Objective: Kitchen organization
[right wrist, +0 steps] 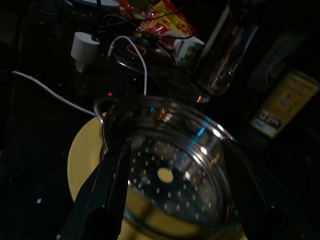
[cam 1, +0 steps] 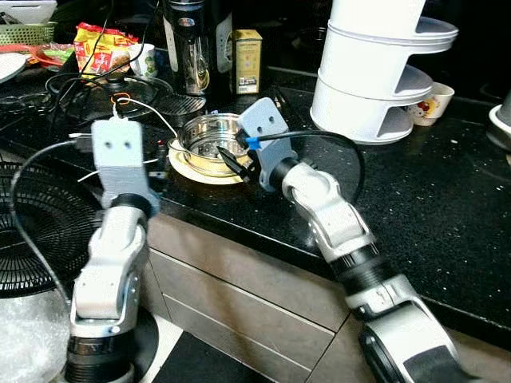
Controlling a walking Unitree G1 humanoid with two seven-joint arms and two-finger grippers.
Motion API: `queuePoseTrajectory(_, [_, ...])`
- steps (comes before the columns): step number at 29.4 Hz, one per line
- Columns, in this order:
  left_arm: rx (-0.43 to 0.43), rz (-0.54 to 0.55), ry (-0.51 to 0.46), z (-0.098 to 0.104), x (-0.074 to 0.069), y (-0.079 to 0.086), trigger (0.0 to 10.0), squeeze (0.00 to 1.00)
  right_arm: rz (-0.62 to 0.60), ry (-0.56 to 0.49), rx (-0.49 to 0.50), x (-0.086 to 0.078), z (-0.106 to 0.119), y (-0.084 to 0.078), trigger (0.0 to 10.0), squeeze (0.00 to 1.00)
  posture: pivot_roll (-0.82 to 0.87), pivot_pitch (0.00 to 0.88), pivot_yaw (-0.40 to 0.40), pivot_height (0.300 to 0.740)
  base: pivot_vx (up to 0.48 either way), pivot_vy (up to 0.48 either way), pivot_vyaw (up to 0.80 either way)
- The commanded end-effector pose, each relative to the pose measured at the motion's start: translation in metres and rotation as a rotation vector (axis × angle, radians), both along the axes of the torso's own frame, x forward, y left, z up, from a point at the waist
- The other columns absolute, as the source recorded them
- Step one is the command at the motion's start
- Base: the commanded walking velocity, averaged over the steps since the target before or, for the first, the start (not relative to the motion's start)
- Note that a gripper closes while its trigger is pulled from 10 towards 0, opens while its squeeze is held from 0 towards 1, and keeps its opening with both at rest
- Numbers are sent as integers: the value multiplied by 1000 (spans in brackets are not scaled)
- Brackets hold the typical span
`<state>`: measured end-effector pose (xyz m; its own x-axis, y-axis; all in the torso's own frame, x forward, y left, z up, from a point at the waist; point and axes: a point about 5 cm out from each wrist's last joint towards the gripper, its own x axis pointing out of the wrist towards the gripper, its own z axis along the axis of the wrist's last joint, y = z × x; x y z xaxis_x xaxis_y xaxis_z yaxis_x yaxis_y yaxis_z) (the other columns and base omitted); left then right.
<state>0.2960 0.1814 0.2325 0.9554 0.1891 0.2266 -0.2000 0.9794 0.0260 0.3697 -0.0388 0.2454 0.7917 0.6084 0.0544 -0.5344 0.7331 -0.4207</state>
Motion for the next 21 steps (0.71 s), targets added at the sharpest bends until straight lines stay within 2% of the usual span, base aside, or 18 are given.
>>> queuePoseTrajectory(1, [14, 40, 21, -3, -2, 7, 10000, 0, -5, 1, -40, 2, -1, 5, 10000, 0, 83, 0, -48, 740, 0, 0, 0])
queuePoseTrajectory(2, [11, 59, 30, -4, -3, 10, 10000, 0, -5, -15, -98, 4, 1, 10, 10000, 0, 87, 0, -52, 740, 0, 0, 0])
queuePoseTrajectory(4, [10, 69, 34, -5, -4, 12, 10000, 0, -1, -28, -139, 5, 3, 12, 10000, 0, 90, 0, -58, 740, 0, 0, 0])
queuePoseTrajectory(7, [9, 73, 37, -6, -5, 11, 10000, 0, 79, -10, -227, 6, 6, 22, 10000, 0, 94, 0, -63, 740, 0, 0, 0])
queuePoseTrajectory(13, [7, 76, 39, -6, -5, 11, 10000, 0, 132, 39, -243, 8, 9, 28, 10000, 0, 100, 0, -70, 740, 0, 0, 0])
queuePoseTrajectory(15, [3, 77, 39, -6, -6, 10, 10000, 0, 175, 64, -244, 9, 12, 34, 10000, 1000, 106, 0, -77, 740, 0, 0, 0])
queuePoseTrajectory(19, [1, 76, 39, -6, -6, 9, 10000, 0, 122, 69, -249, 16, 14, 36, 10000, 1000, 107, 0, -79, 740, 0, 0, 0])
queuePoseTrajectory(20, [1, 74, 38, -6, -7, 8, 10000, 0, 97, 121, -252, 19, 12, 37, 10000, 0, 114, 0, -83, 740, 0, 0, 0])
queuePoseTrajectory(21, [1, 74, 38, -6, -7, 8, 10000, 0, 97, 121, -252, 19, 12, 37, 10000, 0, 114, 0, -83, 740, 0, 0, 0])
